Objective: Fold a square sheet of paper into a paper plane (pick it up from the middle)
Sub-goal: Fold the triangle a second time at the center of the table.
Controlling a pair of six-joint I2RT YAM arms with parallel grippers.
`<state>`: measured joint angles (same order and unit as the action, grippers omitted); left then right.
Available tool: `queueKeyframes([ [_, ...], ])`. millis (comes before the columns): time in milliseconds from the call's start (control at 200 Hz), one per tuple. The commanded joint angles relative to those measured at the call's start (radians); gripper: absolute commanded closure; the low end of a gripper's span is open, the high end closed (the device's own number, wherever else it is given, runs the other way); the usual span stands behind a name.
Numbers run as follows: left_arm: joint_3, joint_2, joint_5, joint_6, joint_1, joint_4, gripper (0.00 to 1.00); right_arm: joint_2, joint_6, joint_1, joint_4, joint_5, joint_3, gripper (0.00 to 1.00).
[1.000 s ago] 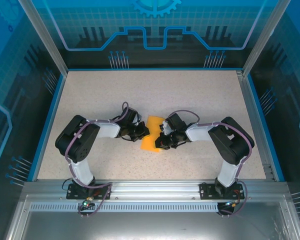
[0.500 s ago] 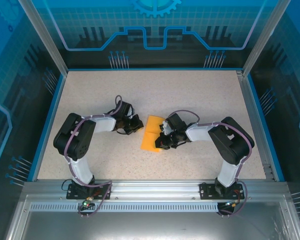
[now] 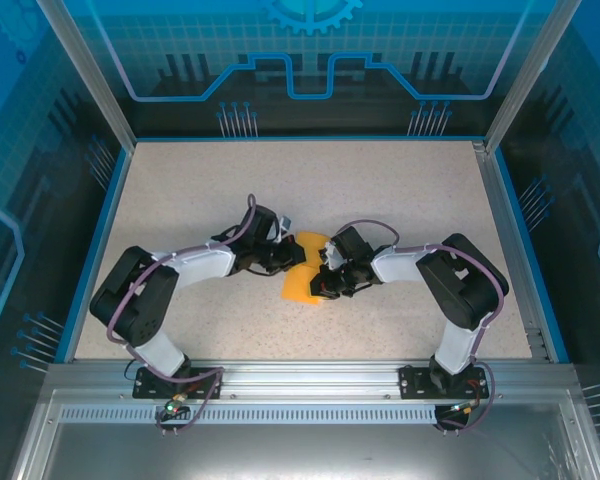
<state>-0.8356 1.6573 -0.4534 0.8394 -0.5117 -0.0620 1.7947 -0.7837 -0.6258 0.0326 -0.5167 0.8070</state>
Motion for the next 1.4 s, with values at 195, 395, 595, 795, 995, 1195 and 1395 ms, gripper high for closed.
queueKeyframes([
  [195, 0.031, 0.138, 0.022, 0.037, -0.014, -0.061, 0.95, 0.01, 0.011, 0.013, 0.126, 0.069, -0.042, 1.0],
  [395, 0.029, 0.176, 0.097, 0.032, -0.013, 0.003, 0.95, -0.076, 0.005, 0.012, 0.114, 0.055, -0.016, 1.0],
  [595, 0.043, 0.181, 0.09, 0.029, -0.015, -0.007, 0.96, -0.117, 0.019, 0.0, 0.106, 0.009, 0.042, 0.99],
  [795, 0.035, 0.182, 0.082, 0.026, -0.016, -0.004, 0.96, -0.04, 0.005, -0.009, 0.094, 0.006, 0.067, 0.99],
  [995, 0.034, 0.18, 0.084, 0.02, -0.016, 0.007, 0.96, 0.001, -0.001, -0.012, 0.074, -0.005, 0.067, 0.98],
  [1195, 0.032, 0.178, 0.088, 0.017, -0.016, 0.015, 0.96, -0.029, 0.017, -0.014, 0.118, 0.003, 0.067, 0.97],
  [1395, 0.024, 0.179, 0.089, 0.016, -0.015, 0.019, 0.96, -0.063, 0.03, -0.024, 0.146, 0.014, 0.118, 0.96],
])
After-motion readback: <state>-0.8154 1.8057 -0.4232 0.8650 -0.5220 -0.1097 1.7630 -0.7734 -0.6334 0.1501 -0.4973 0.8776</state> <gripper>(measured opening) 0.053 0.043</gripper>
